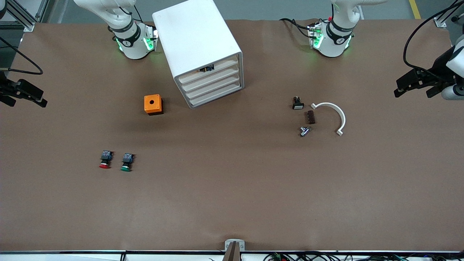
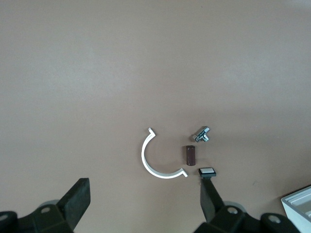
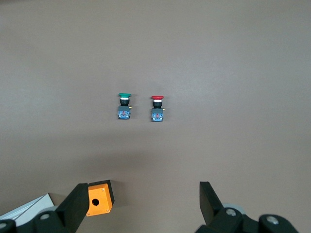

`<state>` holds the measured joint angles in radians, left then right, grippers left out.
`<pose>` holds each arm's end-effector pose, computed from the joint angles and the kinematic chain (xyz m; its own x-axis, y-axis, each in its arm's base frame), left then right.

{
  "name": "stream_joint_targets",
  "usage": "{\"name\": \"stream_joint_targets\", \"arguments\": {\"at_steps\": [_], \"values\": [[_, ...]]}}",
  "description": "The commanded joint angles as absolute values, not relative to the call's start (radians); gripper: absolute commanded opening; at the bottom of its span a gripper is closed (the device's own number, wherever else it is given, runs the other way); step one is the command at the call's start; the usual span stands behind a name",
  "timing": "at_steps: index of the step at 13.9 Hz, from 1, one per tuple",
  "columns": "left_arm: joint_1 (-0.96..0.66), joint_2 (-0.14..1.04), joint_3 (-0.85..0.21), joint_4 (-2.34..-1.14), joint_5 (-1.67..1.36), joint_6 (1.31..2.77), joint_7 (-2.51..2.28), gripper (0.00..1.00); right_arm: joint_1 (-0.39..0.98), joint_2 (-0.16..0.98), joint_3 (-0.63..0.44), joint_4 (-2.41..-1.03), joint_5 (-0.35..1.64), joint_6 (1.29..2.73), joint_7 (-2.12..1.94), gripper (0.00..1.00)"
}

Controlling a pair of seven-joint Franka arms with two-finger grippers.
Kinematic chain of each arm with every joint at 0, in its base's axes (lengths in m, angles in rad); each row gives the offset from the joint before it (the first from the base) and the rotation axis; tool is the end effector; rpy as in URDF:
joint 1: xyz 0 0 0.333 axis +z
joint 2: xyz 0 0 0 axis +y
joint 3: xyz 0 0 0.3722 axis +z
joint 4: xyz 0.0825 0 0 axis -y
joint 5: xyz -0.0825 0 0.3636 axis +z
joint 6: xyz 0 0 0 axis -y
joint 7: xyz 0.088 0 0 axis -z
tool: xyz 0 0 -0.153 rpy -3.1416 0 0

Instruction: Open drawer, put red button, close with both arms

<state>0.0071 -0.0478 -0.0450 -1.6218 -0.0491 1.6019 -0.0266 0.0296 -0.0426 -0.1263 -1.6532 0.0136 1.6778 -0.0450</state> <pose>0.5201 -0.0277 0.6397 0.9996 -0.0098 0.0266 -0.0111 -0.9988 0.0477 0.5289 -0.0509 0.6294 0.9963 -0.0532 0.0676 -0.0522 -0.9985 -0.0159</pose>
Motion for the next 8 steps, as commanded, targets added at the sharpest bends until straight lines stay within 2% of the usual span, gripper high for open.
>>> {"name": "stream_joint_targets", "arguments": {"at_steps": [1, 8], "values": [[0.002, -0.054, -0.046, -1.608, -0.028, 1.582, -0.038, 1.0, 0.018, -0.048, -0.118, -1.649, 0.008, 1.667, -0.054, 1.0], [0.009, -0.052, -0.044, -1.608, -0.034, 1.569, -0.029, 1.0, 0.018, -0.041, -0.118, -1.652, 0.008, 1.672, -0.051, 1.0]]}}
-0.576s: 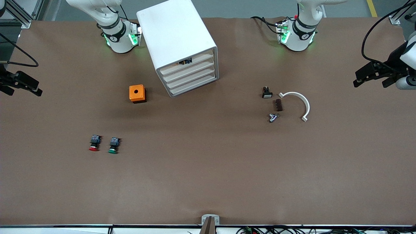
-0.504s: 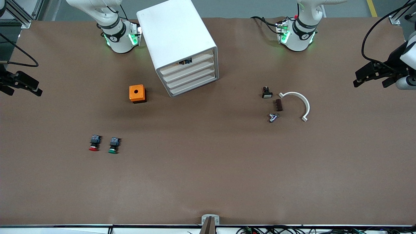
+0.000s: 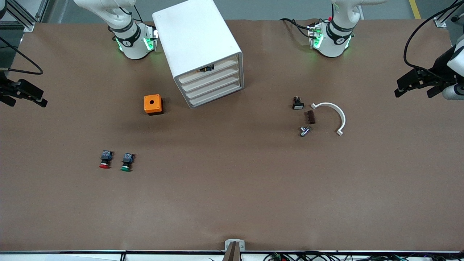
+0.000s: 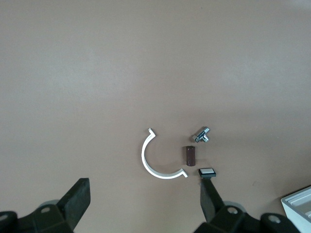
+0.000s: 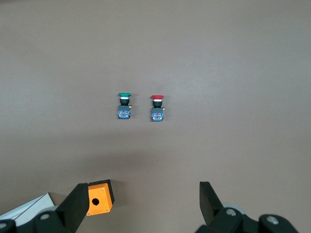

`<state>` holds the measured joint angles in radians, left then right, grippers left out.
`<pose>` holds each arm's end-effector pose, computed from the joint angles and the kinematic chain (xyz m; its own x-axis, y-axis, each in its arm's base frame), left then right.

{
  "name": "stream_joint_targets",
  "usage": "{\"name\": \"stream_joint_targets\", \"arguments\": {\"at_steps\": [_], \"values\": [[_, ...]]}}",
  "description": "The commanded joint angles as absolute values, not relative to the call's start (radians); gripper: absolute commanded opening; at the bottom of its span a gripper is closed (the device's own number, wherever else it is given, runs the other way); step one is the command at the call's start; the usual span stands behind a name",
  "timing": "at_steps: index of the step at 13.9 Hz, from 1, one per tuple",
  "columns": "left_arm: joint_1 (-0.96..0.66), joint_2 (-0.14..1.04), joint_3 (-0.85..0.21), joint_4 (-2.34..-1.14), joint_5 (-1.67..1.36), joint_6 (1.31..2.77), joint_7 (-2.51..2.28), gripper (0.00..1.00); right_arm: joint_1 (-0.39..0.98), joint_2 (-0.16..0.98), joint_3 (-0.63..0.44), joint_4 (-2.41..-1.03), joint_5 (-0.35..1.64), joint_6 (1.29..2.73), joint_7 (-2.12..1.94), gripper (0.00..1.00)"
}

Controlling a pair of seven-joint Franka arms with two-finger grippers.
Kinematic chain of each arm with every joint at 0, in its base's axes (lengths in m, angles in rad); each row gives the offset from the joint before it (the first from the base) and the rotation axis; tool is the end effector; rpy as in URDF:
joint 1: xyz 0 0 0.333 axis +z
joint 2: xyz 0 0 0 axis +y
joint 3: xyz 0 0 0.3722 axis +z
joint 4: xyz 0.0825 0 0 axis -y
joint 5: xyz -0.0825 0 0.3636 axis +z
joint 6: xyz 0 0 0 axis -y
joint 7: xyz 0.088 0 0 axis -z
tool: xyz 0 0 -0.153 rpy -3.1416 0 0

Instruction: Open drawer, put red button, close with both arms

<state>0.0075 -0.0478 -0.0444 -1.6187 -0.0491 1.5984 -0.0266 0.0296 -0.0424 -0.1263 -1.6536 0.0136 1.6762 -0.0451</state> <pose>0.5198 -0.0272 0.6408 0.9996 -0.0090 0.0262 -0.0102 -0.9988 0.0477 0.5287 -0.0509 0.6290 0.9964 -0.0530 0.0654 -0.0521 -0.9985 -0.0160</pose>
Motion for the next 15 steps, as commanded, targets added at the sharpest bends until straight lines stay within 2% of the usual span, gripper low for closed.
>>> {"name": "stream_joint_targets", "arguments": {"at_steps": [1, 4, 9, 15], "values": [[0.009, -0.051, -0.043, -1.608, -0.034, 1.568, -0.029, 1.0, 0.021, -0.037, -0.118, -1.652, 0.008, 1.674, -0.051, 1.0], [0.002, -0.009, -0.044, -1.611, -0.034, 1.551, -0.04, 1.0, 0.026, -0.003, -0.117, -1.657, 0.011, 1.693, -0.049, 1.0], [-0.011, 0.098, -0.055, -1.609, -0.034, 1.552, -0.048, 1.0, 0.025, 0.047, -0.118, -1.727, 0.011, 1.811, -0.049, 1.0], [-0.026, 0.259, -0.146, -1.6, -0.034, 1.548, -0.224, 1.0, 0.021, 0.11, -0.118, -1.9, 0.011, 2.072, -0.051, 1.0]]}}
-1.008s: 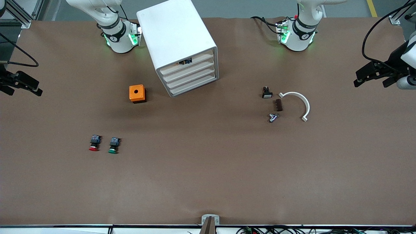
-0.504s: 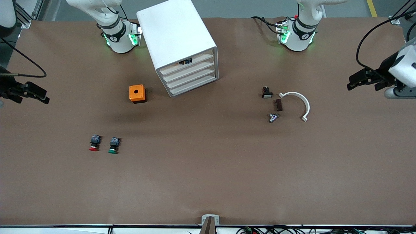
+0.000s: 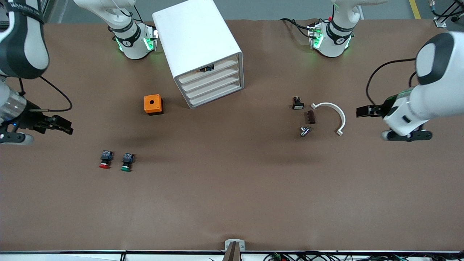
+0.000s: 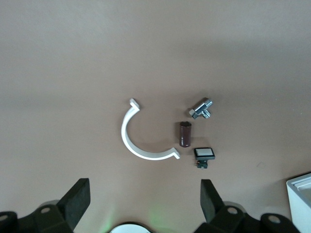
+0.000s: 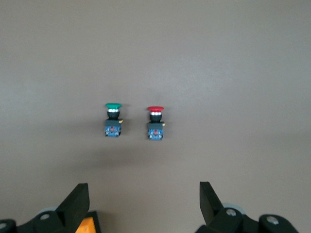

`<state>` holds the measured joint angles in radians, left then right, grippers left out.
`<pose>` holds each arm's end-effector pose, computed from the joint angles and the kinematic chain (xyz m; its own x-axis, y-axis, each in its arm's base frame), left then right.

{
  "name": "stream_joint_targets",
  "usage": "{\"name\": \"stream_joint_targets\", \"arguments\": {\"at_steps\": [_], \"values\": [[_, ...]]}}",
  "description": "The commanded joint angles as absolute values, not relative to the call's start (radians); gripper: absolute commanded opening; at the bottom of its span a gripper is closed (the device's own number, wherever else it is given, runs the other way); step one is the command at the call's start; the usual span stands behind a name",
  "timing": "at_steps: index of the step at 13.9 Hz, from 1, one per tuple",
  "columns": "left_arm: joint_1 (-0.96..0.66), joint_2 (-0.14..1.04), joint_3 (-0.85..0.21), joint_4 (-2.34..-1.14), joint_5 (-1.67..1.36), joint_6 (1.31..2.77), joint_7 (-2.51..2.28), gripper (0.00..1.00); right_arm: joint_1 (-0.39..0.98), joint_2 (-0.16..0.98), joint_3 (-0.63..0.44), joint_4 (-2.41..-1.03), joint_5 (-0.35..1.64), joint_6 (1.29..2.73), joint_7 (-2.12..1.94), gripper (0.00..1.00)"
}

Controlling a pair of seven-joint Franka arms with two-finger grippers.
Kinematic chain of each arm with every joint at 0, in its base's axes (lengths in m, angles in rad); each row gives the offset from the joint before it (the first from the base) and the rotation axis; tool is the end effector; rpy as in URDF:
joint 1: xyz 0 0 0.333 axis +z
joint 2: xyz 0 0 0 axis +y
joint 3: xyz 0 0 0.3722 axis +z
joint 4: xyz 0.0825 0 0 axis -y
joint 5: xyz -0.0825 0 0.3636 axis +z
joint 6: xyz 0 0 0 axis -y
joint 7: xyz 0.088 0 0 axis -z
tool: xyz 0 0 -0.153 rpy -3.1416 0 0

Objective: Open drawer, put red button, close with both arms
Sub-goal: 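Reach the right gripper to the red button while the left gripper approaches the drawer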

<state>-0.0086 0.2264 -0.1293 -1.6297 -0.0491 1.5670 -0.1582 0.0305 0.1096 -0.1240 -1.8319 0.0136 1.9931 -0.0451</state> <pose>0.5709 -0.0805 0.4837 0.9563 0.0206 -0.2916 0.0308 -0.9991 0.0305 0.5850 -0.0509 0.4913 0.9973 -0.0524 0.0524 -0.0526 -0.9986 0.0032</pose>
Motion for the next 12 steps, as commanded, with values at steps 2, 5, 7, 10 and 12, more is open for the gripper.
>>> {"name": "stream_joint_targets", "arguments": {"at_steps": [2, 5, 7, 10, 12], "values": [[-0.06, 0.296, -0.15, -1.598, -0.04, 1.545, -0.331, 1.0, 0.018, 0.15, -0.118, -1.934, 0.011, 2.13, -0.051, 1.0], [-0.133, 0.366, -0.152, -1.58, -0.092, 1.491, -0.586, 1.0, 0.018, 0.24, -0.118, -1.944, 0.011, 2.216, -0.051, 1.0], [-0.156, 0.443, -0.152, -1.52, -0.222, 1.453, -0.823, 1.0, 0.015, 0.3, -0.118, -1.944, 0.011, 2.264, -0.051, 1.0], [-0.178, 0.55, -0.152, -1.448, -0.388, 1.434, -1.145, 1.0, 0.008, 0.368, -0.117, -1.953, 0.018, 2.345, -0.049, 1.0], [-0.195, 0.61, -0.153, -1.415, -0.443, 1.434, -1.297, 1.0, 0.005, 0.408, -0.117, -1.98, 0.021, 2.429, -0.046, 1.0]]}}
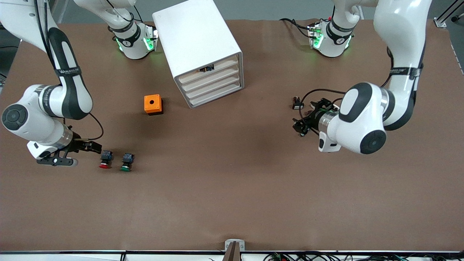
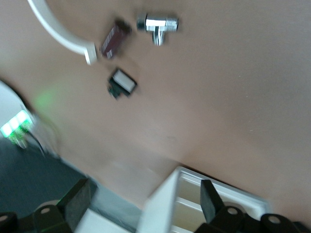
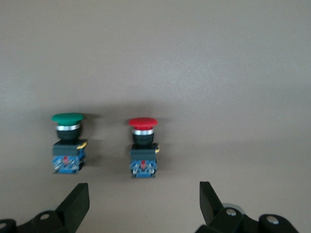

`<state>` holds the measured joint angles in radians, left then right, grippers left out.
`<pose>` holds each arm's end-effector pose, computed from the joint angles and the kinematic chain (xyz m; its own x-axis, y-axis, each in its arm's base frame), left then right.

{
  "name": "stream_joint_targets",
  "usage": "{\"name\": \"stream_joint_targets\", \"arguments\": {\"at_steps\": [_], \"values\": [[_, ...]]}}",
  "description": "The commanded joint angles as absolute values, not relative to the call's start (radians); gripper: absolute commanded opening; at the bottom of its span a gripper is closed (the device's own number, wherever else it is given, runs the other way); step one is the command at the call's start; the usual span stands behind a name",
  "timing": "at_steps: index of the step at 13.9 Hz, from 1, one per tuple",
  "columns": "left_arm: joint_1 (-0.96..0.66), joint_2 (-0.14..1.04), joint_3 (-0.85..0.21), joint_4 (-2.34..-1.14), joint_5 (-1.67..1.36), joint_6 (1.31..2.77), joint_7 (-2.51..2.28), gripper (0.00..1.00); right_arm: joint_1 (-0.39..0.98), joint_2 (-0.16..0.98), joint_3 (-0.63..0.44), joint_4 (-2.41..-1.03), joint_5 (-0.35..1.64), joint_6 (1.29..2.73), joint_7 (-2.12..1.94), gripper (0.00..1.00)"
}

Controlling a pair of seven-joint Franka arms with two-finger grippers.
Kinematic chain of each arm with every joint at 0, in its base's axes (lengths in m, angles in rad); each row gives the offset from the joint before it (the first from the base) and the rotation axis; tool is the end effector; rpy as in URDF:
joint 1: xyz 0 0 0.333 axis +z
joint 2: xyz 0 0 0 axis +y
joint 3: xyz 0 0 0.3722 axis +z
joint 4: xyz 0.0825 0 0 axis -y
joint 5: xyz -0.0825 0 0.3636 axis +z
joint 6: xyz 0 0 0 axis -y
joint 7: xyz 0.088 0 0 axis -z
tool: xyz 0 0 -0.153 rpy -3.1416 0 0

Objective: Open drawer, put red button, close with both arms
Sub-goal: 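Reach the right gripper to the red button while the left gripper approaches the drawer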

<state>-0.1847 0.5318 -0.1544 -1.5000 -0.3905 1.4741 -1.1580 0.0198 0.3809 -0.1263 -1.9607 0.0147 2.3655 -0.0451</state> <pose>0.5716 -0.2501 0.3665 0.4266 0.6904 -0.5843 0.6729 -0.6739 -0.3050 0.6219 -0.0615 0.3046 0.9978 -0.0616 0.0254 -0.0626 -0.9973 0.0375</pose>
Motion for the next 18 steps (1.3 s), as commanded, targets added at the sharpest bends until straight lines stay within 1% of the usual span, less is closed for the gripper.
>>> {"name": "stream_joint_targets", "arguments": {"at_steps": [1, 7, 12, 13, 14, 16, 17, 18], "values": [[-0.198, 0.63, -0.153, -1.402, -0.474, 1.434, -1.355, 1.0, 0.005, 0.423, -0.117, -1.994, 0.025, 2.463, -0.037, 1.0], [-0.25, 0.724, -0.169, -1.39, -0.626, 1.434, -1.771, 1.0, 0.008, 0.509, -0.115, -2.005, 0.135, 2.555, -0.025, 1.0], [-0.284, 0.79, -0.241, -1.388, -0.718, 1.436, -1.992, 1.0, 0.008, 0.546, -0.117, -2.0, 0.137, 2.58, -0.025, 1.0], [-0.307, 0.799, -0.241, -1.388, -0.733, 1.436, -2.012, 1.0, 0.009, 0.546, -0.117, -2.0, 0.137, 2.579, -0.025, 0.92], [-0.328, 0.808, -0.241, -1.388, -0.742, 1.436, -2.04, 1.0, 0.014, 0.546, -0.117, -2.0, 0.137, 2.579, -0.006, 0.79], [-0.348, 0.824, -0.241, -1.387, -0.777, 1.436, -2.109, 1.0, 0.028, 0.546, -0.117, -2.0, 0.137, 2.574, 0.04, 0.59], [-0.353, 0.83, -0.241, -1.387, -0.794, 1.439, -2.138, 1.0, 0.031, 0.546, -0.117, -2.0, 0.137, 2.573, 0.043, 0.42], [-0.366, 0.833, -0.241, -1.387, -0.808, 1.439, -2.157, 1.0, 0.031, 0.546, -0.117, -1.999, 0.137, 2.569, 0.041, 0.26]]}}
